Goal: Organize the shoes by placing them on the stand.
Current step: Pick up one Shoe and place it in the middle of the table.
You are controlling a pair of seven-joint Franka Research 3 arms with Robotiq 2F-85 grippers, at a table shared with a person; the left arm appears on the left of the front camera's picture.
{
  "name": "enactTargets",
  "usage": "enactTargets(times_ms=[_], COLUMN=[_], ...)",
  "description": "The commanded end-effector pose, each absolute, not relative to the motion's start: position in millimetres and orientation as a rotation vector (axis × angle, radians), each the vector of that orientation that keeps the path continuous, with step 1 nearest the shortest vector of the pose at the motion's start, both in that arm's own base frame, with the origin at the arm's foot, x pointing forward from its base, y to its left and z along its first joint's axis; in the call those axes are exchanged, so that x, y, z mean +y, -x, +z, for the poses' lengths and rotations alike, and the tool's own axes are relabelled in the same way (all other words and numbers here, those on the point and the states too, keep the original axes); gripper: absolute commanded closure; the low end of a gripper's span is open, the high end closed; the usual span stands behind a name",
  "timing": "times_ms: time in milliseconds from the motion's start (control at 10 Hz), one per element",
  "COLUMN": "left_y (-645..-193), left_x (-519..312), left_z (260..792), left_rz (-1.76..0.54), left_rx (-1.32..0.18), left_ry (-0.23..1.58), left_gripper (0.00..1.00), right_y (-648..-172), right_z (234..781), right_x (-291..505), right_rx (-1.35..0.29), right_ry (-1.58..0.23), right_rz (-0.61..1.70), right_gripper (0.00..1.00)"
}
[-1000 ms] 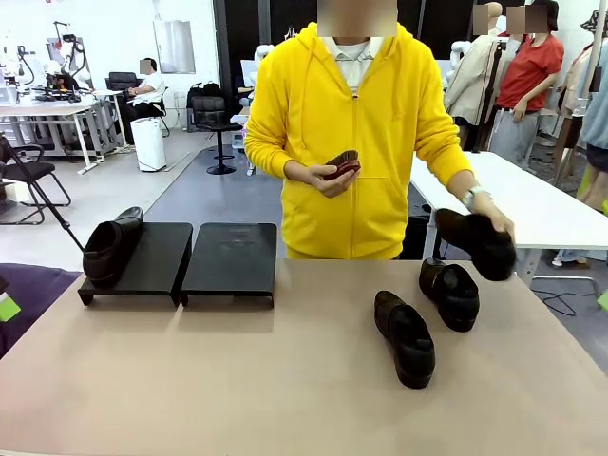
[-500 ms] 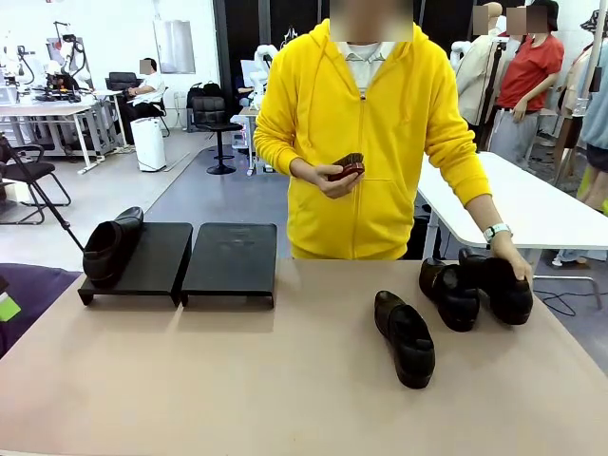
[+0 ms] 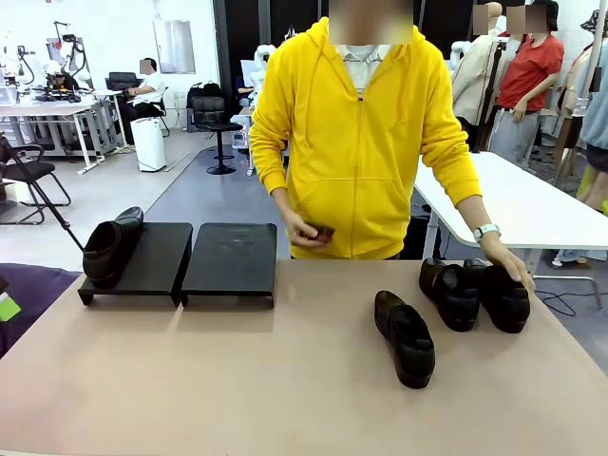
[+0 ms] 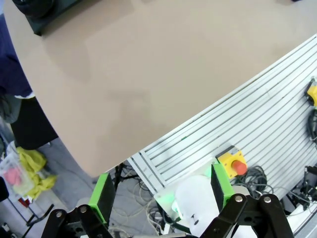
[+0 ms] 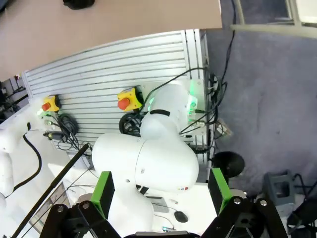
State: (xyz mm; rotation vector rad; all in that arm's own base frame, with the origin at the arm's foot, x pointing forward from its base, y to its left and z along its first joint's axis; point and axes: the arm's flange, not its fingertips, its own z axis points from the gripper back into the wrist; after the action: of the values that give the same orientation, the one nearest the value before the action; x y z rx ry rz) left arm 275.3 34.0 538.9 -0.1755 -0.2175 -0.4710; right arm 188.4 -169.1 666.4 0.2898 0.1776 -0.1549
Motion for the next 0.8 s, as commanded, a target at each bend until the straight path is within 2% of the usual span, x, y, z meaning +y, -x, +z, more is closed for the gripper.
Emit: enactTargets(times_ms=[0,200,400,700], left_y=[-274,-274,-274,-274], left_x=[33,33,33,33], left_z=[540,540,540,540], left_rz=[-0.457,-0.457,-0.457,-0.457], left_rx=[-0.216,-0.216,-0.216,-0.216], left_ry=[0.187,0.187,0.187,0.187], left_gripper=[0.0,0.0,0.0,0.0], right_y=[-231,-307,-384,-443], right_z=[647,610,572,526], right_x=[-139,-65,16,148], right_rx=[0.181,0.191,0.267,0.261], right_ry=[-0.256,-0.189,-0.153,-0.105], right_rz=[-0.093,0.046,0.141,0.18], right_gripper=[0.0,0.0,0.0,0.0])
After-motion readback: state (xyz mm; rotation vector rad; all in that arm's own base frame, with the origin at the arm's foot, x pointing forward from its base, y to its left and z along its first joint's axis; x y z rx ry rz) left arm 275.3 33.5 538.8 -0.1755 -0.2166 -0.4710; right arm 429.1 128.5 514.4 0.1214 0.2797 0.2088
